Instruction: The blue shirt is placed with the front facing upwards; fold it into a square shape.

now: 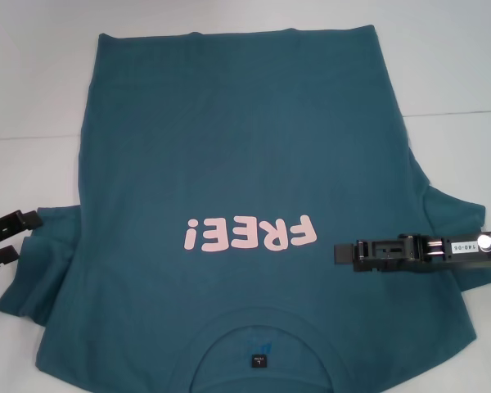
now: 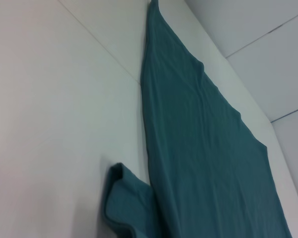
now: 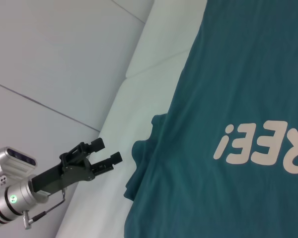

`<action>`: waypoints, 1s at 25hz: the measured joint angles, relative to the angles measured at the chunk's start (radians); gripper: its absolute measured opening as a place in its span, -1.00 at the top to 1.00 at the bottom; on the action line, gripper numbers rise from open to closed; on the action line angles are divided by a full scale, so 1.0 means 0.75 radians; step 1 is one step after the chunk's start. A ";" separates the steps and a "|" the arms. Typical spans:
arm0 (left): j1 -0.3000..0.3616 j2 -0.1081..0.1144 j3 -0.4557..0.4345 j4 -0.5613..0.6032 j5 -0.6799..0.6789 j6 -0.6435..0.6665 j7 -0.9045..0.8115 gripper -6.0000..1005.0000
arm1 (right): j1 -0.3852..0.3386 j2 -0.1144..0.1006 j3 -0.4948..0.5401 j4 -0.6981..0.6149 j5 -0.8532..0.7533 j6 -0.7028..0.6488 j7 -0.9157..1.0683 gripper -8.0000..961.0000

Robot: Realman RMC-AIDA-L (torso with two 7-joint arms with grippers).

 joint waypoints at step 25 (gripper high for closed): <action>-0.072 -0.006 0.160 -0.109 0.002 -0.325 0.154 -0.86 | 0.012 0.000 0.011 0.000 -0.007 0.007 0.009 -0.85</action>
